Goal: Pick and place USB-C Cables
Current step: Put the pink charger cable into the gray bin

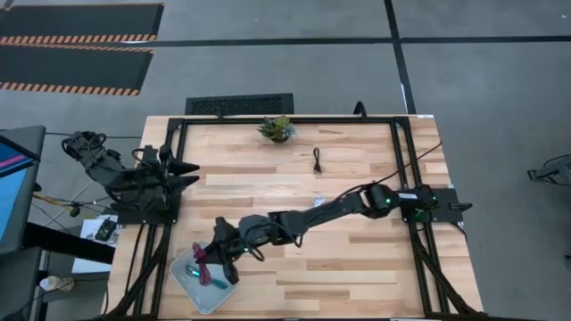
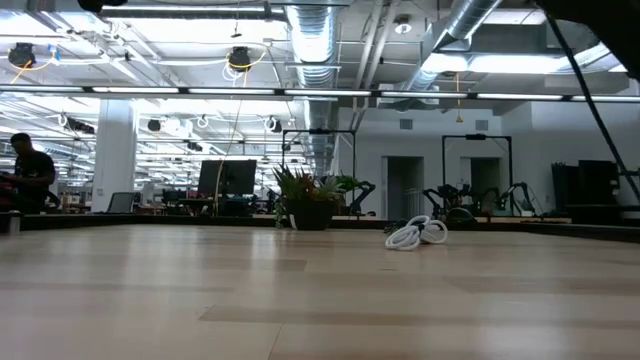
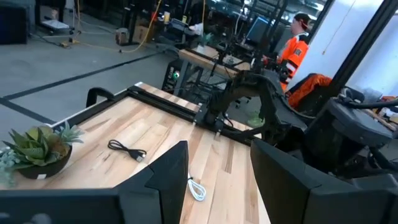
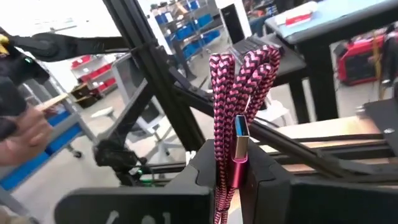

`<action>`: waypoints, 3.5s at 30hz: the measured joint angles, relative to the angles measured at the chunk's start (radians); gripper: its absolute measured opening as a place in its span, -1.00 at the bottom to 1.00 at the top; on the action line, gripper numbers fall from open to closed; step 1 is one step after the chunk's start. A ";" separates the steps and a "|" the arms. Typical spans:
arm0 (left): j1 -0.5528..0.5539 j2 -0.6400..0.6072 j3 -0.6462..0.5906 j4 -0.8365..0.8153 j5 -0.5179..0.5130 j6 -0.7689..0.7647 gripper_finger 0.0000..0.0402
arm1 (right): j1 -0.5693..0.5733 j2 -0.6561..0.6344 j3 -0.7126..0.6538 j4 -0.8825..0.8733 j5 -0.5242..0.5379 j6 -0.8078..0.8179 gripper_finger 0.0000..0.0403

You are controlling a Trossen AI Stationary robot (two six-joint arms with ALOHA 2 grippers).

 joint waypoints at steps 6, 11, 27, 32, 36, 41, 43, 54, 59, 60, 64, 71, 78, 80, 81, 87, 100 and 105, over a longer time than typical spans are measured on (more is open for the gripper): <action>0.000 0.000 0.000 -0.017 0.000 0.000 -0.19 | -0.013 0.069 0.075 -0.089 -0.050 0.097 -0.83; 0.000 0.000 0.000 -0.028 0.000 0.000 -0.19 | -0.028 0.066 0.078 -0.174 -0.058 0.147 -0.83; 0.000 0.000 0.000 -0.026 -0.062 0.000 -0.19 | -0.022 0.068 0.013 -0.151 -0.050 0.015 -0.83; 0.000 0.000 0.000 -0.025 -0.082 0.000 -0.19 | -0.018 0.065 -0.042 -0.099 -0.015 0.015 -0.83; 0.000 0.000 0.000 -0.025 -0.082 0.000 -0.19 | -0.018 0.072 -0.048 -0.085 -0.008 0.015 -0.83; 0.000 0.000 0.000 -0.025 -0.082 0.000 -0.19 | -0.016 0.133 -0.048 0.003 -0.039 0.050 -0.83; 0.000 0.000 0.000 -0.024 -0.082 0.000 -0.19 | -0.016 0.148 -0.048 -0.003 -0.041 0.073 -0.83; 0.000 0.000 0.000 -0.032 -0.082 -0.008 -0.19 | -0.029 0.144 -0.046 -0.037 -0.054 0.103 -0.82; 0.000 0.000 0.000 -0.032 -0.082 -0.008 -0.19 | -0.028 0.144 -0.046 -0.079 -0.054 0.105 -0.64; 0.000 0.000 0.000 -0.032 -0.082 -0.008 -0.19 | -0.028 0.144 -0.046 -0.081 -0.054 0.105 -0.63; 0.000 0.000 0.000 -0.032 -0.082 -0.008 -0.19 | -0.028 0.144 -0.046 -0.086 -0.054 0.098 -0.60; 0.000 0.000 0.000 -0.032 -0.082 -0.008 -0.19 | -0.028 0.144 -0.046 -0.086 -0.053 0.075 -0.57; 0.000 0.000 0.000 -0.032 -0.081 -0.008 -0.19 | -0.025 0.144 -0.046 -0.086 -0.053 0.040 -0.24; 0.000 0.000 0.000 -0.032 -0.081 -0.008 -0.19 | -0.025 0.144 -0.046 -0.087 -0.052 0.041 -0.12; 0.000 0.000 0.000 -0.032 -0.081 -0.008 -0.19 | -0.025 0.144 -0.046 -0.087 -0.051 0.041 -0.06; 0.000 0.000 0.000 -0.032 -0.081 -0.008 -0.19 | -0.025 0.144 -0.046 -0.083 -0.050 0.038 0.21; 0.000 0.000 0.000 -0.032 -0.081 -0.008 -0.19 | -0.004 0.144 -0.046 -0.012 -0.053 -0.045 0.57; 0.000 0.000 0.000 -0.032 -0.081 -0.009 -0.19 | -0.006 0.144 -0.046 0.001 -0.053 -0.045 0.61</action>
